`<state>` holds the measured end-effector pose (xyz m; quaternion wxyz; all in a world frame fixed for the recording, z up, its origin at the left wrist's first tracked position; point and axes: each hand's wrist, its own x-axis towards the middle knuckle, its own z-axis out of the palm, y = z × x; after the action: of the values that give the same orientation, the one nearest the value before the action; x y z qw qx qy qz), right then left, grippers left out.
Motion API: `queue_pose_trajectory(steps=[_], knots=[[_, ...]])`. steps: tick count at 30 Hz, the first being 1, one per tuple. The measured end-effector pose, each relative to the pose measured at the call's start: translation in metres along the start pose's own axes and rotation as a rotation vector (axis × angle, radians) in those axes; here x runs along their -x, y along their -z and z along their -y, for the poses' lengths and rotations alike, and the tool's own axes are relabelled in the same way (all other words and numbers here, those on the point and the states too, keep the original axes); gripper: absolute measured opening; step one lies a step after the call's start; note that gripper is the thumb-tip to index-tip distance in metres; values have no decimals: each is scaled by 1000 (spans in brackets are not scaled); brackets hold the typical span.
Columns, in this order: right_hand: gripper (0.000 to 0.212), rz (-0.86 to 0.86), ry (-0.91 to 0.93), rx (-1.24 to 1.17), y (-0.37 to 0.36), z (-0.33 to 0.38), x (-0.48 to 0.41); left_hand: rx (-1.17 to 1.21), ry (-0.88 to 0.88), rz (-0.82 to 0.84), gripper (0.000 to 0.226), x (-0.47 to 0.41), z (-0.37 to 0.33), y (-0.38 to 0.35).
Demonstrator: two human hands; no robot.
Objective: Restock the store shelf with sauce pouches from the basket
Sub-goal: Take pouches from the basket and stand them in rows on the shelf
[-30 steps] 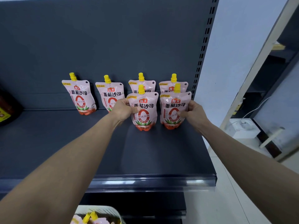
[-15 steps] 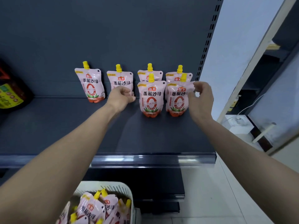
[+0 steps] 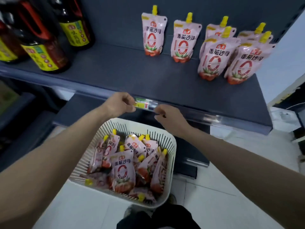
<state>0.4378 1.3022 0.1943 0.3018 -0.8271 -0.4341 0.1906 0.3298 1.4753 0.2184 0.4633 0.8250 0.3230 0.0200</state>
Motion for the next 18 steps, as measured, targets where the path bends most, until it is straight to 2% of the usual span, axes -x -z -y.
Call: queue_pose_trajectory(steps=[5,7,9,14,18], knots=[[24,292,-96,86,-76,-4,2,-143,217,110,17,27,84,-3],[16,382,-125,127,-101,-7,0,-188,282,165,23,33,109,-10],[22,444,-185,173,-123,-12,-4,-215,332,193,31,39,127,-19],[29,481,-358,274,-159,-28,-6,-203,487,260,36,46,160,-46],[20,465,-502,274,-176,-57,-6,-87,642,264,58,49,179,-62]])
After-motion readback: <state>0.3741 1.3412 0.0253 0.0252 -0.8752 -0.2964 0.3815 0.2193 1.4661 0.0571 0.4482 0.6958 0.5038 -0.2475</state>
